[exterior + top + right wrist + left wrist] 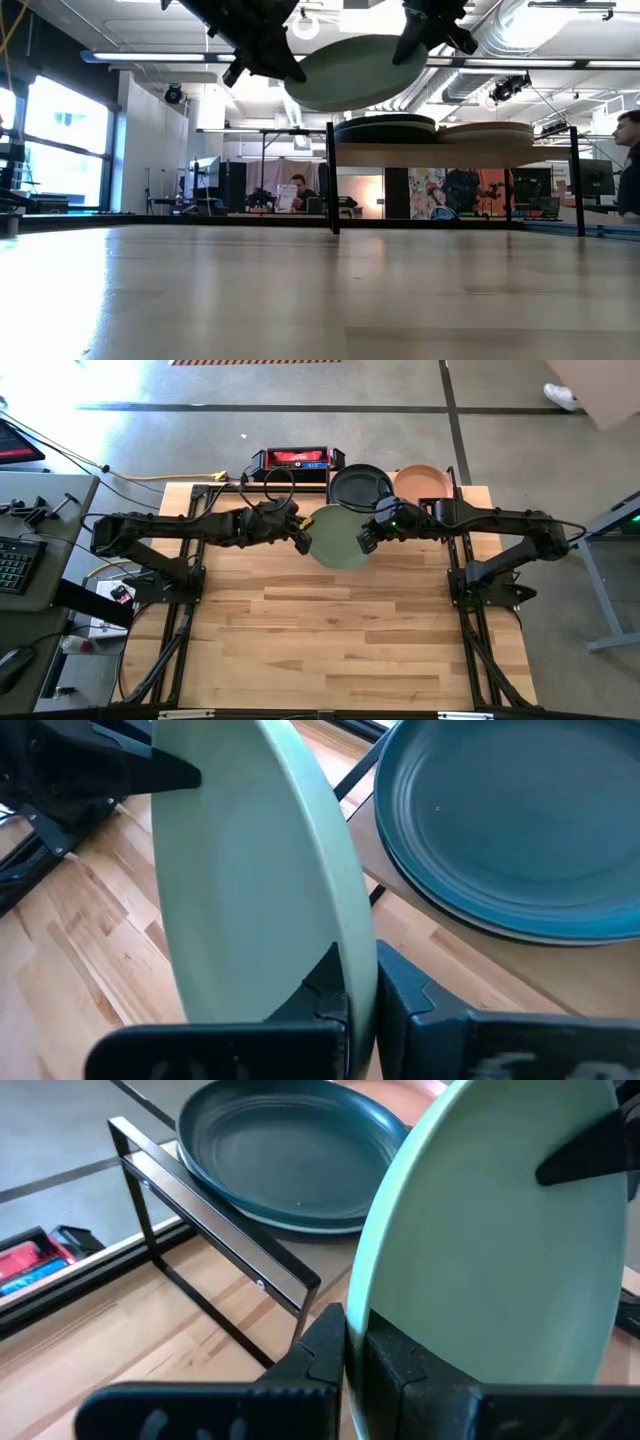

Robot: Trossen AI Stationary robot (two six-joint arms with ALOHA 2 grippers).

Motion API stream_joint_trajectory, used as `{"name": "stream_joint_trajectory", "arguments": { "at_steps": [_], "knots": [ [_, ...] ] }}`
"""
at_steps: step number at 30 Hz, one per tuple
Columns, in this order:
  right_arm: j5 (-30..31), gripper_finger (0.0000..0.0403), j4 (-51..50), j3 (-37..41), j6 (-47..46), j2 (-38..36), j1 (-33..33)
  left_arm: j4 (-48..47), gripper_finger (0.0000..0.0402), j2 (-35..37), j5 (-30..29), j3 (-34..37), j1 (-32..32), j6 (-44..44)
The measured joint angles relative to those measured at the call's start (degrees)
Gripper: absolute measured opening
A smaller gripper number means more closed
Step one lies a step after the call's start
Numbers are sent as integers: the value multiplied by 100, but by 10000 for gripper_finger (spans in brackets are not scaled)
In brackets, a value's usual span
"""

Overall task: Place and stack plates onto a shelf
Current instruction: Stack the green plate on top of the black plate on the shelf

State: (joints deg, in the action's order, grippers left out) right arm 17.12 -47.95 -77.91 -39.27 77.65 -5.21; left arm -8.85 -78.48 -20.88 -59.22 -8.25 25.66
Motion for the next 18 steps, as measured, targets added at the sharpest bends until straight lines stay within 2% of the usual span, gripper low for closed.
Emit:
{"name": "stream_joint_trajectory", "arguments": {
  "at_steps": [11,18],
  "knots": [
    [-81,0,-124,0,-100,0,11,12,71,-7,1320,0,-320,-22],
    [-118,0,-355,0,-82,-13,-87,261,105,245,1700,-2,-557,54]
  ]
}}
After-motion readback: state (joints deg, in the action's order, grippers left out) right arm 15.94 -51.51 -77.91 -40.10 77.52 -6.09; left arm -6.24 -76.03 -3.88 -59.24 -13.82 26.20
